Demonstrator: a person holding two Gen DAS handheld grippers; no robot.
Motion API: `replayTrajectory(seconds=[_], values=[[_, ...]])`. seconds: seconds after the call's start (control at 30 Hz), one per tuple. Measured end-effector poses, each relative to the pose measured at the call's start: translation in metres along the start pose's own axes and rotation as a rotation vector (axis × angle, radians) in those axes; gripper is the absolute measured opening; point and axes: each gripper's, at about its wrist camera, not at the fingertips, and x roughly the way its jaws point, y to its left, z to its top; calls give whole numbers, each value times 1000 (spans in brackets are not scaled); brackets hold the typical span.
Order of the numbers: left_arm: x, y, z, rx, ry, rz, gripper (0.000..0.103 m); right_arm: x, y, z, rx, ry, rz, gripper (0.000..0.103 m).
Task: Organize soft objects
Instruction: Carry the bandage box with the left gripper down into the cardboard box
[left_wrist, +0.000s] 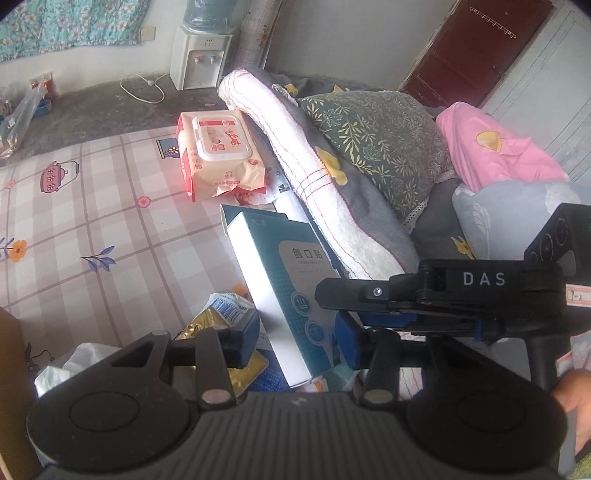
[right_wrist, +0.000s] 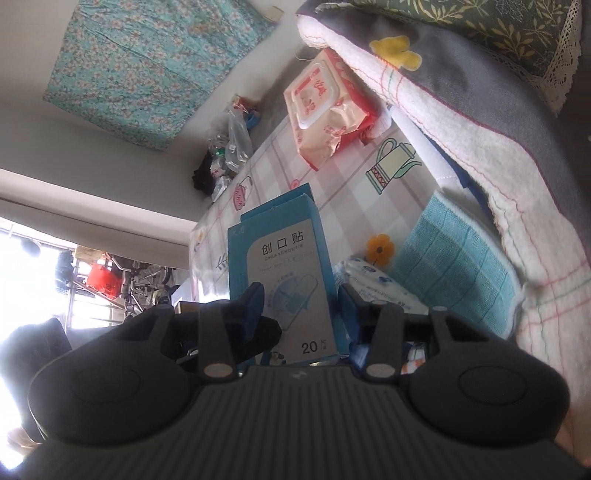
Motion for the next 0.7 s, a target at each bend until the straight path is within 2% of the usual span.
replayTrajectory(seconds=[0.2,0.37,0.5,0.7], values=[[-56,6,-33,23,-79,27,46,-17,40,-42,-63,-5,34,44],[-99,36,-63,-32,-128,57,46,-7,81,-78,-115,37,60,44],[-140,71,-87,-86,-169,110,46,18,128,-108,-181,92,89,44],[-199,141,-122,-189,-227,219,46,82,212,-155,-285,211,150,44]])
